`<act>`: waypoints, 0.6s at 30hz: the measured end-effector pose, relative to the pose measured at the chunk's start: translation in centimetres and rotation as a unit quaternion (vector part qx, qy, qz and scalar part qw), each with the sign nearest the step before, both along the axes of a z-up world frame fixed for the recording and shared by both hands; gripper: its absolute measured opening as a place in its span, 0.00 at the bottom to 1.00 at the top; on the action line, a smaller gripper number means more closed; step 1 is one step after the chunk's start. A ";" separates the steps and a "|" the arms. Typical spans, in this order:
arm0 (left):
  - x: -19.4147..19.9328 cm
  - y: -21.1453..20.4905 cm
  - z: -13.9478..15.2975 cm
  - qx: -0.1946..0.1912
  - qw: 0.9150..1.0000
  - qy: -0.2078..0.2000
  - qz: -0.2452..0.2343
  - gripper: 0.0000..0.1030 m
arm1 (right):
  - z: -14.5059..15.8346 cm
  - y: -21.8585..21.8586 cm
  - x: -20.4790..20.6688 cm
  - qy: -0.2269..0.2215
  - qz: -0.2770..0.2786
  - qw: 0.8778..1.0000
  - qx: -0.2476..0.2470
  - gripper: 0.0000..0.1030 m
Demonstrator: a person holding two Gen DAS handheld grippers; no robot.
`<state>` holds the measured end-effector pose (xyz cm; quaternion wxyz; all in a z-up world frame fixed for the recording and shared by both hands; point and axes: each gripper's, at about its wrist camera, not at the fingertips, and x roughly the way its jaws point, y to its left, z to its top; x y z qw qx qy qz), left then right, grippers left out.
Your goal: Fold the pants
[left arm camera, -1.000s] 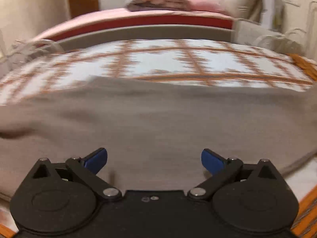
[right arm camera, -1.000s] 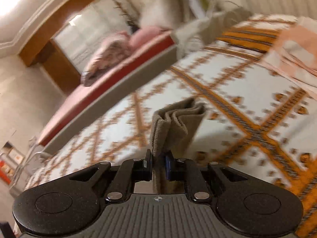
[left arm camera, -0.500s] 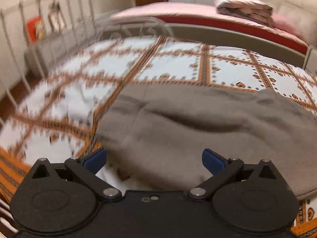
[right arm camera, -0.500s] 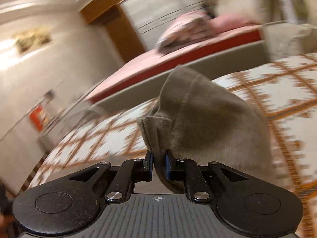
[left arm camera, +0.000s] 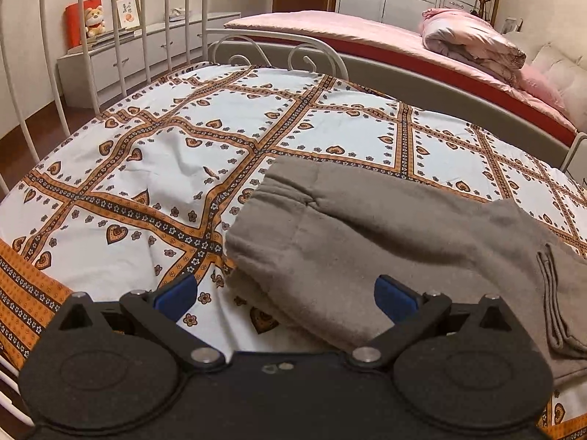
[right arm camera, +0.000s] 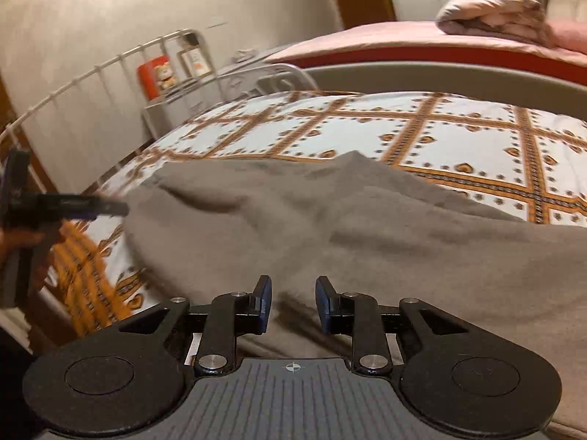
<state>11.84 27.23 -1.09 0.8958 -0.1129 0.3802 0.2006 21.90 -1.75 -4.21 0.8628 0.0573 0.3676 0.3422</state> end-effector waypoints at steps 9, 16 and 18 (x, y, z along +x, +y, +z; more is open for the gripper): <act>-0.6 0.8 -0.2 -0.001 1.000 0.003 0.007 0.94 | -1.3 2.6 -2.3 -0.046 0.035 0.995 -0.078 0.55; -0.9 1.5 -0.7 -0.006 1.000 0.015 0.011 0.94 | -2.3 2.8 -1.6 -0.049 0.020 0.993 -0.109 0.33; -0.9 1.4 -0.8 -0.005 1.000 0.017 0.007 0.94 | -2.2 2.7 -1.6 -0.048 0.017 0.993 -0.108 0.30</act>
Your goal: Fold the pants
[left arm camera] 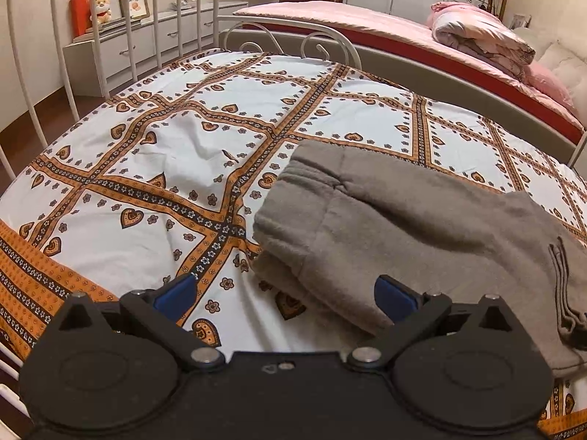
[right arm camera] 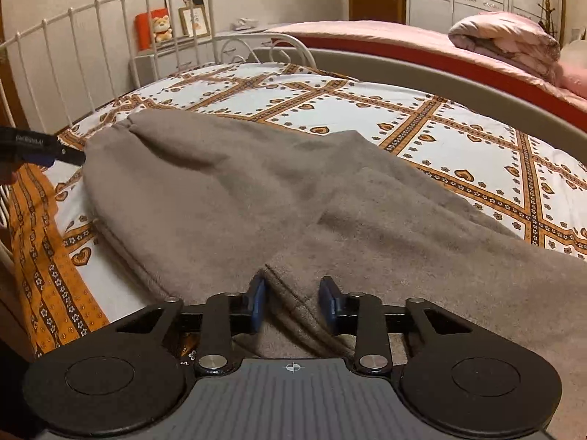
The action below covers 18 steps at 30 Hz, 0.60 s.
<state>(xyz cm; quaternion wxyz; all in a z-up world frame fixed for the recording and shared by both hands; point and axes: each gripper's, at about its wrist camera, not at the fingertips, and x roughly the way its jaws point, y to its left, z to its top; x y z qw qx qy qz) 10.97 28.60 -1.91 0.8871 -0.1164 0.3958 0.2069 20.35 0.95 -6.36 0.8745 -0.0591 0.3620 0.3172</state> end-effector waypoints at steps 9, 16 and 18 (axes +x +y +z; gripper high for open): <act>-0.4 -0.3 -0.5 0.011 1.000 0.016 -0.012 0.94 | 0.3 0.1 -0.2 -0.002 -0.008 1.000 0.001 0.26; -0.7 0.0 -0.7 0.011 1.000 0.024 -0.008 0.94 | 1.5 0.4 -1.0 -0.019 0.015 0.999 0.031 0.23; -0.5 -0.2 -0.8 0.010 1.000 0.027 -0.010 0.94 | -0.3 1.2 -0.7 0.011 0.025 1.000 -0.008 0.25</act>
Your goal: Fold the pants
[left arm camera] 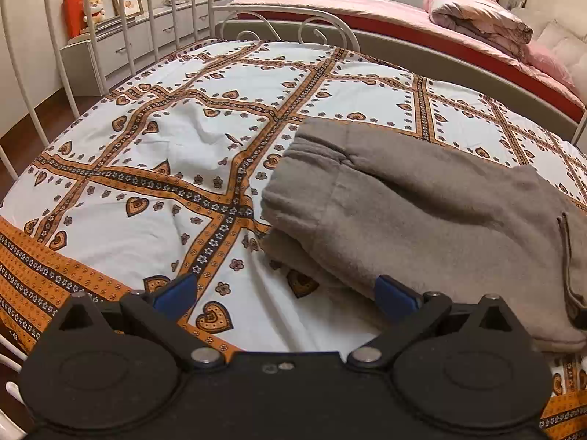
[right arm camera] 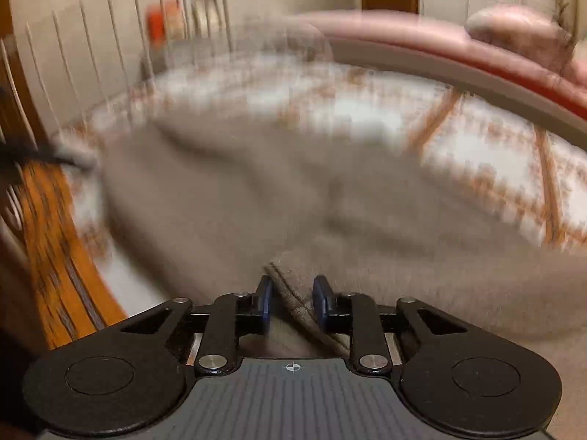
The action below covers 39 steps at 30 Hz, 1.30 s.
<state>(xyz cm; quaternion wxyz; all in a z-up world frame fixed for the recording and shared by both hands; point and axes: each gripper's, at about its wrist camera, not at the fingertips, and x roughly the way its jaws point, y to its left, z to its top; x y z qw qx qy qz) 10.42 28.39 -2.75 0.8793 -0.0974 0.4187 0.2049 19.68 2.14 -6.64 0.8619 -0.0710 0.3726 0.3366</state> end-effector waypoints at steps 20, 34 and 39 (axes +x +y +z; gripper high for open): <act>0.2 2.5 -2.1 -0.194 0.978 -0.066 0.030 0.69 | 3.3 -8.1 0.5 0.007 -0.117 0.990 0.081 0.42; 1.3 4.9 -4.4 -0.265 0.958 -0.101 0.045 0.48 | 2.7 -16.7 2.7 0.053 -0.280 0.950 0.127 0.42; 1.7 6.0 -5.5 -0.276 0.952 -0.128 0.017 0.56 | 2.2 -21.1 3.1 0.076 -0.337 0.926 0.155 0.42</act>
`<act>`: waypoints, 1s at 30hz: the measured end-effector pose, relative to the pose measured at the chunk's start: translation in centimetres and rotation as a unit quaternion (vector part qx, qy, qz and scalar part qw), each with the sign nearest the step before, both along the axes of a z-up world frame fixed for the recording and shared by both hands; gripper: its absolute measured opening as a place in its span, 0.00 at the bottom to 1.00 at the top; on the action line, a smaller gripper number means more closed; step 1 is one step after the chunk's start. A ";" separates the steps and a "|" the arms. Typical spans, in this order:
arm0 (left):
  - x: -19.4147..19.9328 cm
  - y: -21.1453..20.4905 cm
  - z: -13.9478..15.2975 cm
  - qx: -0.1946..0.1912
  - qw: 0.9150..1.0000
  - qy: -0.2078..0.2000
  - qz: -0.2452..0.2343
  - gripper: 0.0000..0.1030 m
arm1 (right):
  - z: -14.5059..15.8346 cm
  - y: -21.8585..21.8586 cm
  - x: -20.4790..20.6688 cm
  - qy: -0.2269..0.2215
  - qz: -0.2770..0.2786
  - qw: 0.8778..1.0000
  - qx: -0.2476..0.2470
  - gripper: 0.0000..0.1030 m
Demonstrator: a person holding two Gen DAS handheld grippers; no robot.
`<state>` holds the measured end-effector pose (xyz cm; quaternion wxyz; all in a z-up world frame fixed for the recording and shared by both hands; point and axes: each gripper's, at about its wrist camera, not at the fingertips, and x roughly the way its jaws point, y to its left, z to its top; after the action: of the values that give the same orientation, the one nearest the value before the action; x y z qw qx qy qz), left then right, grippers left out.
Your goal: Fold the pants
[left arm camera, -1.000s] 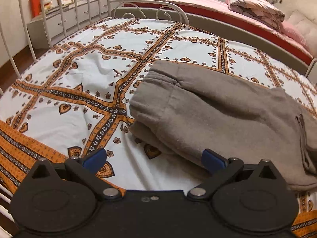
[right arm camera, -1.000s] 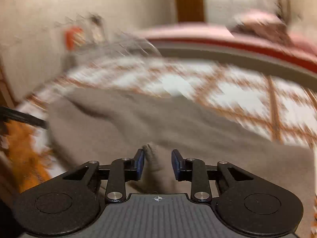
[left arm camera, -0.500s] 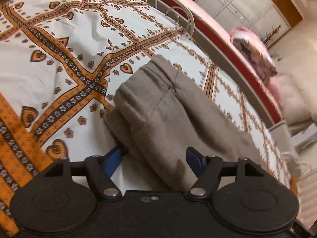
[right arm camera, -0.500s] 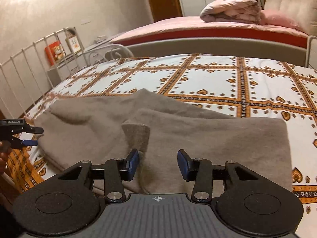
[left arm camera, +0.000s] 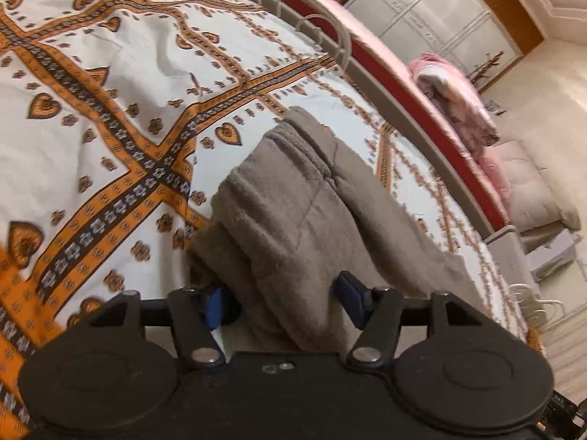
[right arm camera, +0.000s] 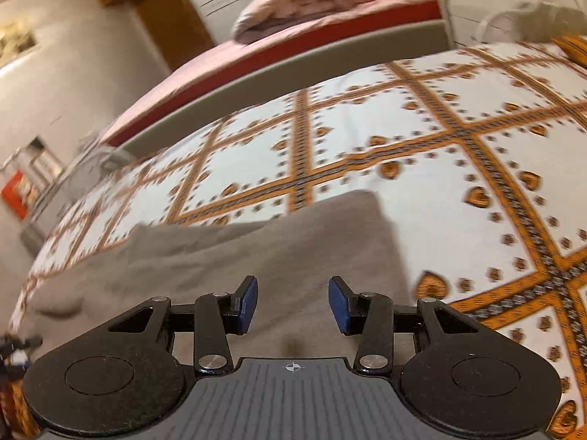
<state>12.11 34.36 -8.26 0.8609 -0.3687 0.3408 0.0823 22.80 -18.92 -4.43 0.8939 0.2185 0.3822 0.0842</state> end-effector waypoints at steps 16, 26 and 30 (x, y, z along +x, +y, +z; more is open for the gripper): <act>-0.1 -2.1 4.8 0.066 0.995 -0.073 -0.029 0.20 | 2.3 -9.6 -0.3 0.008 -0.083 0.996 0.031 0.43; 1.7 -9.1 10.2 0.111 0.981 -0.137 -0.077 0.18 | -0.2 -14.8 -1.4 0.044 -0.157 0.980 0.115 0.43; 3.4 -13.8 11.9 0.148 0.968 -0.158 -0.124 0.18 | 0.1 -16.1 -2.2 0.036 -0.163 0.978 0.124 0.43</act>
<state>15.51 20.61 3.62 0.9522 -0.2009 0.2275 -0.0347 20.64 -35.02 -4.34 0.8470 0.3904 0.3602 -0.0240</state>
